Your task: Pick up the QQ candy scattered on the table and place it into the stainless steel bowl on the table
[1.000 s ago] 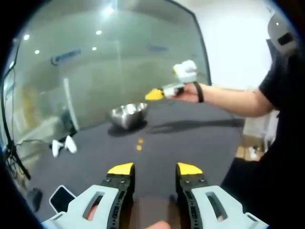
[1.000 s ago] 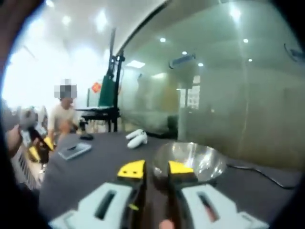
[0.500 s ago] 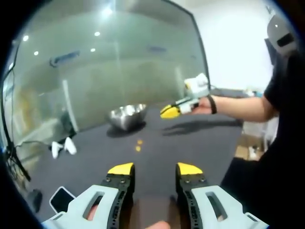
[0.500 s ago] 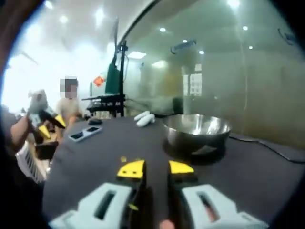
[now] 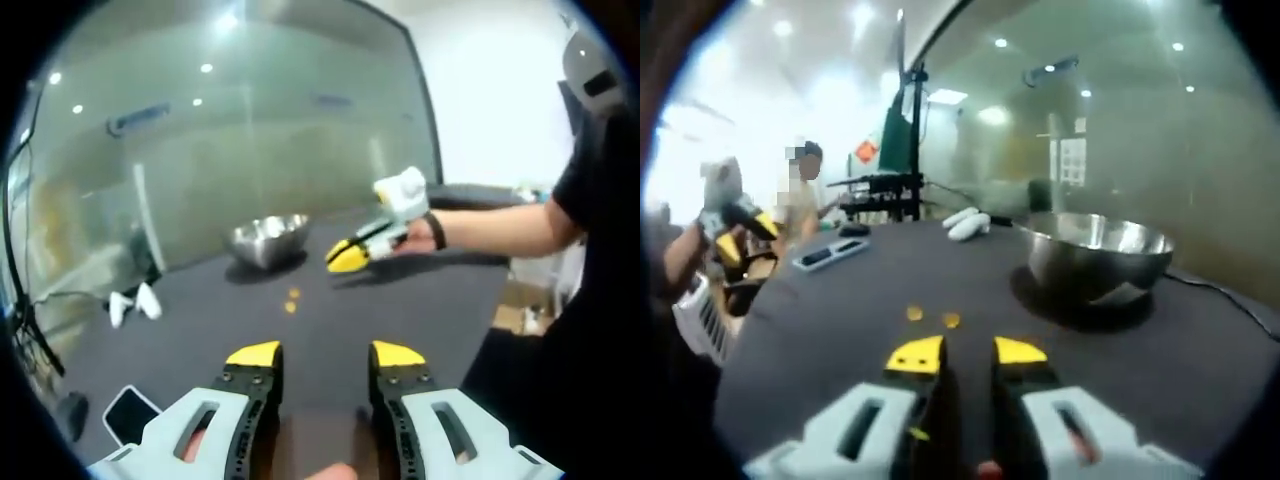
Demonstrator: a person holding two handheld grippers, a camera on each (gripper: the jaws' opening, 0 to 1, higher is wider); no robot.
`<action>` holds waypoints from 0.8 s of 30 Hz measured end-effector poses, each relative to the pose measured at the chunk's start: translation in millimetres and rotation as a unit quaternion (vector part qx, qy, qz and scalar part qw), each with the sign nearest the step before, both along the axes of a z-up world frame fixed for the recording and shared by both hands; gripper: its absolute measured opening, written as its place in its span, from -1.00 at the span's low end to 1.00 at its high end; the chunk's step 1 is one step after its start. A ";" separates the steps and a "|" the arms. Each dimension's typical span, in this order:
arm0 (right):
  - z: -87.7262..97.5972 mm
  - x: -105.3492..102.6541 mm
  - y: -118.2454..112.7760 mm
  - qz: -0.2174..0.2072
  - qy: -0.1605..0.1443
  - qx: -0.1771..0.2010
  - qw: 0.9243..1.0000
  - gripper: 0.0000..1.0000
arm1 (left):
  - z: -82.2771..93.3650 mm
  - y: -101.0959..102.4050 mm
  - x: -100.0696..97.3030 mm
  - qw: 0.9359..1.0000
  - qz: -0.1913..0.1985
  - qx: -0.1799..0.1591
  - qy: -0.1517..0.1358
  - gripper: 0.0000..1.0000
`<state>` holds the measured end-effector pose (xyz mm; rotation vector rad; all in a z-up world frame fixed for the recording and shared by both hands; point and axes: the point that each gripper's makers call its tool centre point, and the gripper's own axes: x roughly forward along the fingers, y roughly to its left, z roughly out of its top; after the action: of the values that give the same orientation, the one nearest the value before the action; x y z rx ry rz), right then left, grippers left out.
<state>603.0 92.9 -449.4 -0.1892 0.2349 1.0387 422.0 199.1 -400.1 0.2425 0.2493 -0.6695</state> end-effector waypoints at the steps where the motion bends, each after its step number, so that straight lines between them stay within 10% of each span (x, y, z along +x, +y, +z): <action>1: 0.1 0.5 4.0 0.003 -0.003 -0.003 1.000 -0.63 | -0.1 -0.4 -0.1 1.000 0.000 0.001 0.000 -0.29; 24: -31.1 21.7 55.7 0.038 0.020 -0.032 0.999 -0.70 | -7.1 8.6 0.7 1.000 0.013 -0.003 0.007 -0.29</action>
<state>624.8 148.6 -480.5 -0.2363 0.3000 1.1130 422.7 207.7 -407.2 0.2293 0.2645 -0.6467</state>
